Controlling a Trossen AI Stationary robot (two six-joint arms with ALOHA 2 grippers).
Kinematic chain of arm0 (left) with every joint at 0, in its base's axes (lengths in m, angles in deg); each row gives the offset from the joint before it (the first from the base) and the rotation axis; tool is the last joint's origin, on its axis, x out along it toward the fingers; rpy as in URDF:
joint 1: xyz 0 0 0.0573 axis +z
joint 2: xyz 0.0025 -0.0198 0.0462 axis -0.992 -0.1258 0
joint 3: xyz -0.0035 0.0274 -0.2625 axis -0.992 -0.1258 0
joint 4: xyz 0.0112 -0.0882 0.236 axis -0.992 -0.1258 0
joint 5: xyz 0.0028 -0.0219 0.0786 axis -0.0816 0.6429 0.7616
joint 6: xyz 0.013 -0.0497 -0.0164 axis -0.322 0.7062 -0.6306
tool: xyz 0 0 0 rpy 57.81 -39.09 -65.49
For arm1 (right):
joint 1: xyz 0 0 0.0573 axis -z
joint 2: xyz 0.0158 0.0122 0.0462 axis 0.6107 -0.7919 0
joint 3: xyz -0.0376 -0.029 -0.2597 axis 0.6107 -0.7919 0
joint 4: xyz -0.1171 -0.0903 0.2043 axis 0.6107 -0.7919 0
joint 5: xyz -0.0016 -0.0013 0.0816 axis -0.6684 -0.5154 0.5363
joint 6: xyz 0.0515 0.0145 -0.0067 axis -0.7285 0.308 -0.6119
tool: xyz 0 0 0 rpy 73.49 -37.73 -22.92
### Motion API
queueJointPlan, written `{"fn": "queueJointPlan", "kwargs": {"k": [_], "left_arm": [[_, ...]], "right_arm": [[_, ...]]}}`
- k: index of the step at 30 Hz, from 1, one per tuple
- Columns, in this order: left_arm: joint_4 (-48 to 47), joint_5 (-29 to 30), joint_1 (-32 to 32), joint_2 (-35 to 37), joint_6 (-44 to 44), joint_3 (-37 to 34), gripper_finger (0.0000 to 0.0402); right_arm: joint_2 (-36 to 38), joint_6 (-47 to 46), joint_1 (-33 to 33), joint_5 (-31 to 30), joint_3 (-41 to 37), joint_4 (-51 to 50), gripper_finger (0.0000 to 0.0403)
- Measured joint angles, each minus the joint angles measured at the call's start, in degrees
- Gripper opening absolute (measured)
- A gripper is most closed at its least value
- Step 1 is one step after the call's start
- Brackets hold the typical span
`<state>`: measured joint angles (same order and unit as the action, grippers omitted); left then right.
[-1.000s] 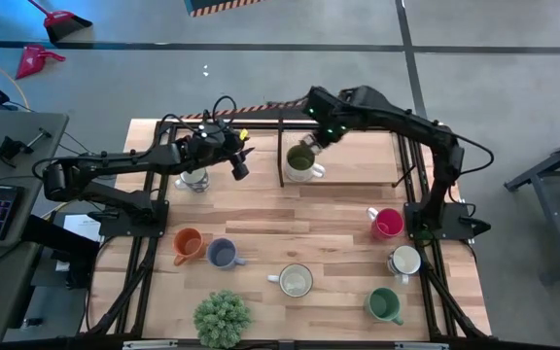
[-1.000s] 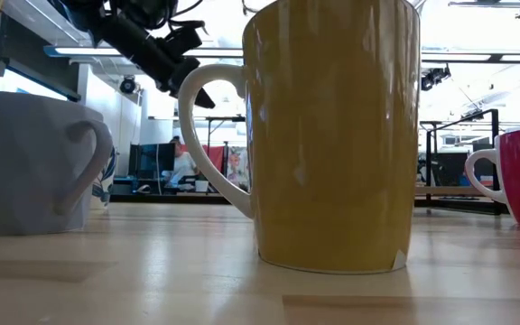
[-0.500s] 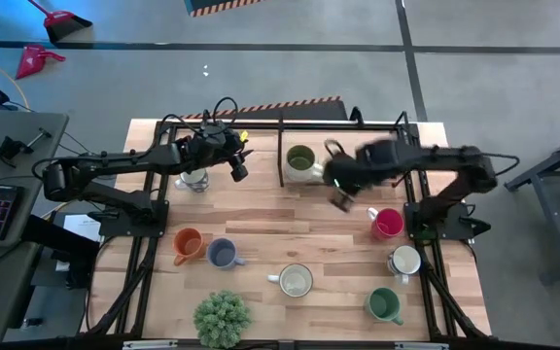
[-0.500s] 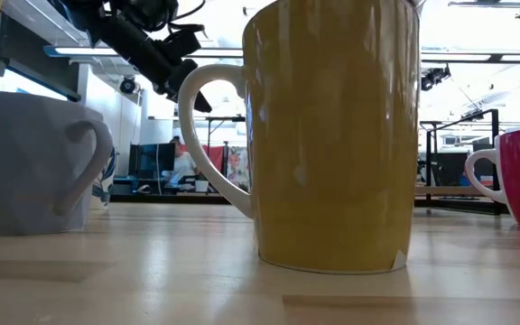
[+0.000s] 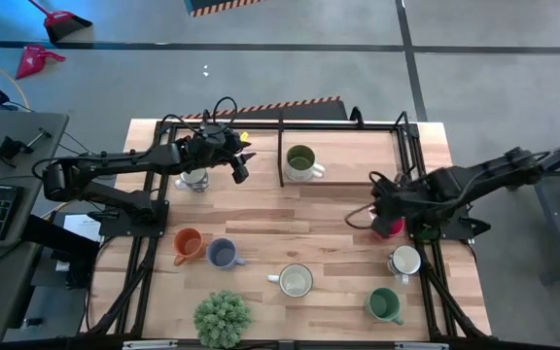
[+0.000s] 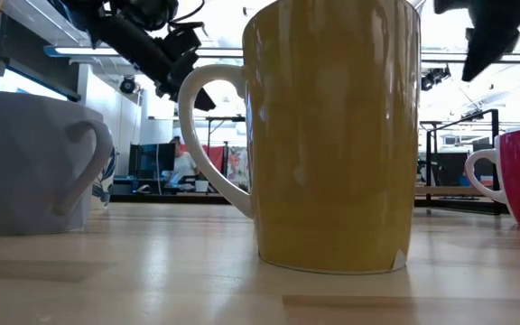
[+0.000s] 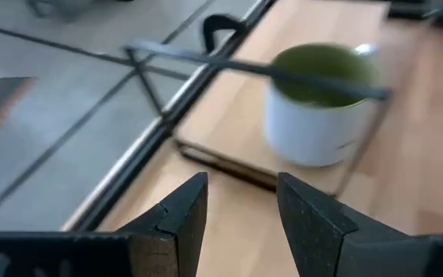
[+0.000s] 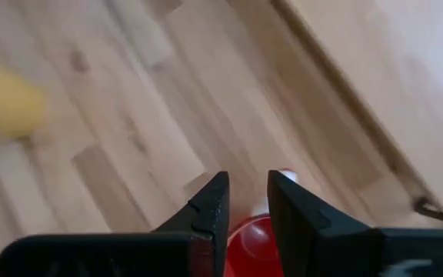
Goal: Place coffee mugs
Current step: Put the left blue patterned mug on the shelf
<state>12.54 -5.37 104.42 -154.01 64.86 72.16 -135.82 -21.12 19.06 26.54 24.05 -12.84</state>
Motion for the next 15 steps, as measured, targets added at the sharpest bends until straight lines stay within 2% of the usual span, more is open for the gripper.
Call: {"fn": "queueJointPlan", "kwargs": {"k": [4, 7, 12, 15], "left_arm": [[1.27, -10.56, -2.25, 0.0, -0.79, 0.02, 0.0147], [-3.59, -16.4, -4.72, 0.0, -3.01, 0.04, 0.0147], [-17.65, -16.69, -7.72, 0.0, -2.94, 0.04, 0.0147], [-26.61, -16.66, -8.33, 0.67, -0.54, 0.04, 0.0147]], "right_arm": [[4.62, 6.34, -2.21, -0.87, -8.56, 10.61, 0.0067], [7.87, 10.21, -3.44, -0.87, -14.92, 19.34, 0.0067], [11.89, 14.22, -3.99, -3.21, -22.12, 30.39, 0.0067], [13.11, 16.09, -3.99, -4.77, -23.77, 33.05, 0.0067]]}}
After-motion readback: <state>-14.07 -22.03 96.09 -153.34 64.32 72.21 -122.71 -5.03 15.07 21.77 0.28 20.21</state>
